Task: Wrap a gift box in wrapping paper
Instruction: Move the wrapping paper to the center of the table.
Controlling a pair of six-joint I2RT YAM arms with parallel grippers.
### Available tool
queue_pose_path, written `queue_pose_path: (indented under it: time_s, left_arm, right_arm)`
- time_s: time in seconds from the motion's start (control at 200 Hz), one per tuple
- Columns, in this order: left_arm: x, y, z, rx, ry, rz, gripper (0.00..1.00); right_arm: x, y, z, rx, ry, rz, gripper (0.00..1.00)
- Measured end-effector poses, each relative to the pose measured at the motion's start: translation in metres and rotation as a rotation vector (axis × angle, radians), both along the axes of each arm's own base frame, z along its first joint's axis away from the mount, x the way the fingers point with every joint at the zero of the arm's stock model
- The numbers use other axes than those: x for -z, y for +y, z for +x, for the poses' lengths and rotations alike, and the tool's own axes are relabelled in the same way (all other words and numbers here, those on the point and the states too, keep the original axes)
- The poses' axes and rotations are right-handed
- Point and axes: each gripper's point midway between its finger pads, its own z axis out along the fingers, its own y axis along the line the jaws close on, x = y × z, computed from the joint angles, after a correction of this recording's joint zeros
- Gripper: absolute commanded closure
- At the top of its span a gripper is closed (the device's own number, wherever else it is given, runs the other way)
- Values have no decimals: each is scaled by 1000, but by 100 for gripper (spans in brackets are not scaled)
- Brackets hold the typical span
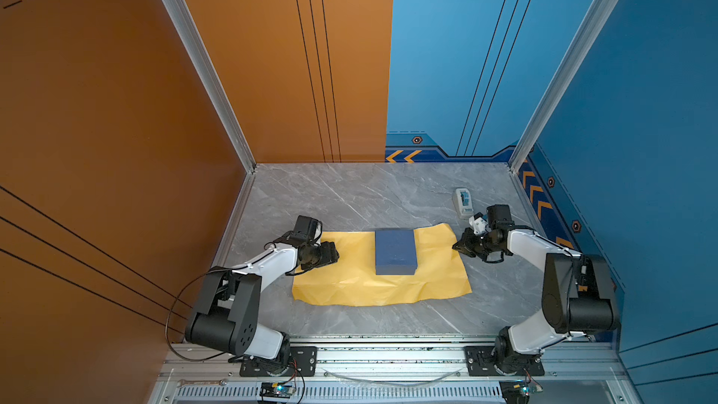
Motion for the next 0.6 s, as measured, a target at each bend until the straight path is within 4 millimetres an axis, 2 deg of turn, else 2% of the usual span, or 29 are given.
queue_pose_path:
  time_s: [0.195, 0.23, 0.29, 0.4, 0.501, 0.601]
  left_arm:
    - [-4, -4, 33, 2, -29, 2, 27]
    - [-7, -5, 38, 3, -38, -1, 28]
    - [-15, -10, 44, 10, -59, -11, 29]
    - [-33, -23, 50, 34, -111, -37, 32]
    - [-50, -41, 46, 62, -148, -80, 37]
    - [-55, -56, 35, 83, -166, -124, 40]
  right_arm:
    - [-8, -9, 26, 42, -53, -26, 100]
    - [-10, -12, 29, 51, -61, -34, 90]
    - [-14, -18, 34, 65, -72, -44, 66]
    - [-23, -27, 39, 75, -81, -87, 45]
    - [-43, -34, 36, 67, -104, -161, 34]
    - [-79, -30, 36, 36, -178, -258, 30]
